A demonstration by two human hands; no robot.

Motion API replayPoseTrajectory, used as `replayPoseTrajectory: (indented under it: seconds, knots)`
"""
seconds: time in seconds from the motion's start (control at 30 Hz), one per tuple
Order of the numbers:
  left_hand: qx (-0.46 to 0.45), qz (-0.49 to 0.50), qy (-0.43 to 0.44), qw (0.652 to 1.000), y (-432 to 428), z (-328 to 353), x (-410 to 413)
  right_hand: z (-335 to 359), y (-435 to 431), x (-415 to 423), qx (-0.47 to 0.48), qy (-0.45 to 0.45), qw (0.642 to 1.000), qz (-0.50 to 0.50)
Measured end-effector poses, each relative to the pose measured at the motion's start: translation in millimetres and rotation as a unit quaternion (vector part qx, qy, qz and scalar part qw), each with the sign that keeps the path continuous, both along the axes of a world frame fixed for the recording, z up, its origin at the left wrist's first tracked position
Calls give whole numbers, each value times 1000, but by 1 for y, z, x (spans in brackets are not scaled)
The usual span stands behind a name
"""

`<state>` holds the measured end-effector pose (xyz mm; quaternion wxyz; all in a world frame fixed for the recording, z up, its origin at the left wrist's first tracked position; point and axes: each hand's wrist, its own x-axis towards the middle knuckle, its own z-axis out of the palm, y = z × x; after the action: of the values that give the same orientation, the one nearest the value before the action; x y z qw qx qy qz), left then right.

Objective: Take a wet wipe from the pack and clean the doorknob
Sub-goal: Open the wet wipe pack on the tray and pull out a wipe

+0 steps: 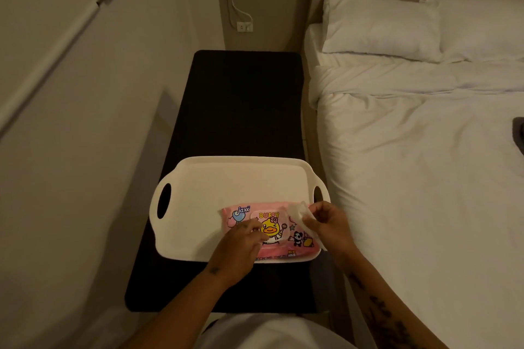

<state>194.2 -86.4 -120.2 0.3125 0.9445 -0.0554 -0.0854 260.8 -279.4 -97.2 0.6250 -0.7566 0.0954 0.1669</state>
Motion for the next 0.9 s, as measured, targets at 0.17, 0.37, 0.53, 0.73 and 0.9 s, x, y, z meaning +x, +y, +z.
replayPoseTrajectory:
  seconds: [0.17, 0.37, 0.53, 0.73, 0.9]
  knots:
    - [49, -40, 6, 998, 1, -3, -6, 1, 4, 1, -30, -1, 999, 21]
    - [100, -88, -16, 991, 5, -11, -10, 2, 8, 3, -48, -4, 999, 19]
    - [177, -84, -11, 981, -3, -5, -12, 2, 9, 3, -39, -3, 999, 24]
    - [143, -77, 39, 986, -7, -7, -13, 4, 9, 3, -36, -4, 999, 40]
    - [132, -62, 70, 987, -8, -2, -12, 10, 5, 3, -10, -8, 999, 45]
